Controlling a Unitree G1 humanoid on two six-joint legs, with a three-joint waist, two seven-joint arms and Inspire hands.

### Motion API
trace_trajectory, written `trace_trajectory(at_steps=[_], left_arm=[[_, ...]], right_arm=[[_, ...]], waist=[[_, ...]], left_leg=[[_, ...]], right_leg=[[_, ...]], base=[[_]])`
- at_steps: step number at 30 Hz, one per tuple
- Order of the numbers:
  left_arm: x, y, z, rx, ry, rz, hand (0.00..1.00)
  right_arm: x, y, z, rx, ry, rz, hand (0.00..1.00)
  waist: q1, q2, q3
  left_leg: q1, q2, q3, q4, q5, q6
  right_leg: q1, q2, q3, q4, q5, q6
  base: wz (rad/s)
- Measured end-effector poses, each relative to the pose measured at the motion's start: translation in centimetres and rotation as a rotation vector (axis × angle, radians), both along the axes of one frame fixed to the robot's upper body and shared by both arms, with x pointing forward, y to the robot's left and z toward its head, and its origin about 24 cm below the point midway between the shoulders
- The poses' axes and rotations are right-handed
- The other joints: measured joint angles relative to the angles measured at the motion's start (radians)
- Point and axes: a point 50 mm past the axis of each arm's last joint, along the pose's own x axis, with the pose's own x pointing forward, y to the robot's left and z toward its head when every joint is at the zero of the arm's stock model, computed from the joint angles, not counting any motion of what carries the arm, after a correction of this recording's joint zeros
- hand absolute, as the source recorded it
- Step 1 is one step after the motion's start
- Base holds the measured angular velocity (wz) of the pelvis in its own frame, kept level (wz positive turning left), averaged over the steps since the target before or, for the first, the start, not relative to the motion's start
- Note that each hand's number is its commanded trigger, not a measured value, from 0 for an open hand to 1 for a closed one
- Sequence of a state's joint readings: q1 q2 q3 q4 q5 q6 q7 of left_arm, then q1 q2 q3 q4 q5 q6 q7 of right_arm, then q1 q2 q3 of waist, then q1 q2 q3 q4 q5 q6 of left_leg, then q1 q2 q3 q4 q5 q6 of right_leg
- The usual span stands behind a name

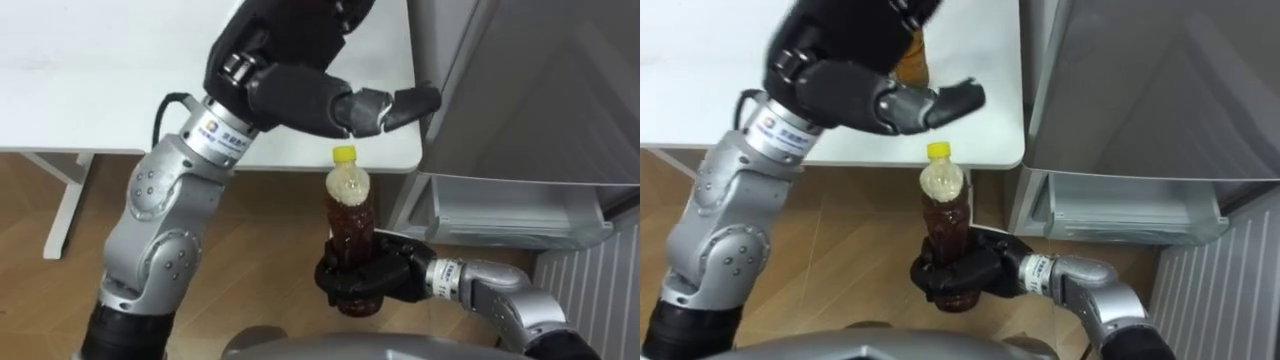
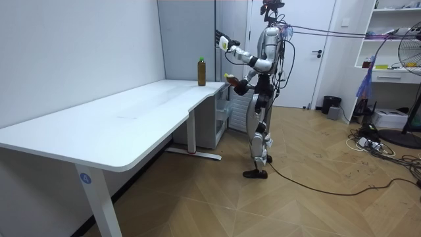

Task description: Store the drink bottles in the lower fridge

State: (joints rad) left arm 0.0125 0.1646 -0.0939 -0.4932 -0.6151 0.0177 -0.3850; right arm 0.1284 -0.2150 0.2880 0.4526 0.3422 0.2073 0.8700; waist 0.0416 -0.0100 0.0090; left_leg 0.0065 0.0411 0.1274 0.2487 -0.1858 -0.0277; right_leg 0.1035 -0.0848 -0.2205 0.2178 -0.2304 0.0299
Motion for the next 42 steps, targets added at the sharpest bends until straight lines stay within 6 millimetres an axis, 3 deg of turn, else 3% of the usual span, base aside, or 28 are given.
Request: trace_trajectory(at_steps=[5, 10, 15, 21, 25, 28, 34, 38, 42], left_arm=[[-0.3, 1.7, 1.8, -0.036, -0.078, 0.123, 0.0], [-0.8, 4.7, 3.4, -0.025, -0.176, 0.351, 0.0], [-1.8, 6.4, 4.6, -0.001, -0.261, 0.545, 0.0], [-2.6, 9.9, 5.1, -0.016, -0.271, 0.847, 0.0], [-2.7, 11.9, 4.4, -0.062, -0.213, 0.989, 0.0], [-3.0, 13.5, 2.3, -0.06, -0.093, 1.089, 0.0], [-3.4, 16.3, -4.8, -0.112, 0.29, 1.181, 0.0], [-4.6, 17.6, -11.3, -0.16, 0.636, 1.236, 0.0], [-6.3, 16.3, -18.4, -0.158, 1.007, 1.215, 0.0]], right_arm=[[-1.0, -1.0, -0.4, -0.019, 0.016, -0.044, 1.0], [-0.8, -1.9, -0.3, -0.057, -0.016, -0.077, 1.0], [-1.3, -3.0, -0.4, -0.077, -0.016, -0.125, 1.0], [-3.0, -3.9, -0.9, -0.084, 0.026, -0.197, 1.0], [-2.8, -4.4, -0.5, -0.093, 0.0, -0.219, 1.0], [-2.8, -4.9, -0.4, -0.105, 0.004, -0.238, 1.0], [-2.8, -5.0, -0.6, -0.131, 0.02, -0.272, 1.0], [-2.9, -4.9, -0.8, -0.145, 0.043, -0.295, 1.0], [-2.9, -4.5, -1.1, -0.156, 0.066, -0.303, 1.0]], waist=[[0.045, 0.003, 0.0014], [0.053, 0.009, 0.0047], [0.105, 0.014, 0.0018], [0.134, 0.017, -0.0006], [0.151, 0.022, -0.0011], [0.156, 0.026, -0.0066], [0.154, 0.03, -0.0107], [0.155, 0.018, -0.0124], [0.157, 0.004, -0.005]], left_leg=[[0.013, 0.0, 0.006, -0.013, 0.0, 0.0], [0.021, -0.002, -0.005, -0.013, 0.0, -0.001], [0.024, -0.003, -0.021, -0.02, 0.001, -0.002], [0.031, -0.006, -0.025, -0.016, 0.001, -0.002], [0.042, -0.007, -0.029, -0.019, 0.001, -0.002], [0.05, -0.01, -0.032, -0.024, 0.001, -0.002], [0.059, -0.015, -0.041, -0.028, 0.003, -0.002], [0.06, -0.016, -0.038, -0.033, 0.003, -0.002], [0.059, -0.017, -0.038, -0.038, 0.003, -0.002]], right_leg=[[0.004, 0.0, 0.005, -0.001, 0.0, 0.0], [0.025, 0.001, -0.007, -0.016, 0.001, 0.001], [0.025, 0.002, -0.01, -0.015, 0.001, 0.002], [0.037, 0.001, -0.018, -0.017, 0.001, 0.002], [0.05, 0.0, -0.018, -0.024, 0.001, 0.002], [0.06, 0.0, -0.019, -0.032, 0.002, 0.003], [0.074, -0.002, -0.027, -0.036, 0.001, 0.004], [0.075, -0.002, -0.026, -0.046, 0.001, 0.004], [0.071, -0.003, -0.026, -0.047, 0.001, 0.004]], base=[[-0.05], [0.07], [0.02], [0.04], [-0.03], [0.0], [0.04], [-0.01], [0.0]])
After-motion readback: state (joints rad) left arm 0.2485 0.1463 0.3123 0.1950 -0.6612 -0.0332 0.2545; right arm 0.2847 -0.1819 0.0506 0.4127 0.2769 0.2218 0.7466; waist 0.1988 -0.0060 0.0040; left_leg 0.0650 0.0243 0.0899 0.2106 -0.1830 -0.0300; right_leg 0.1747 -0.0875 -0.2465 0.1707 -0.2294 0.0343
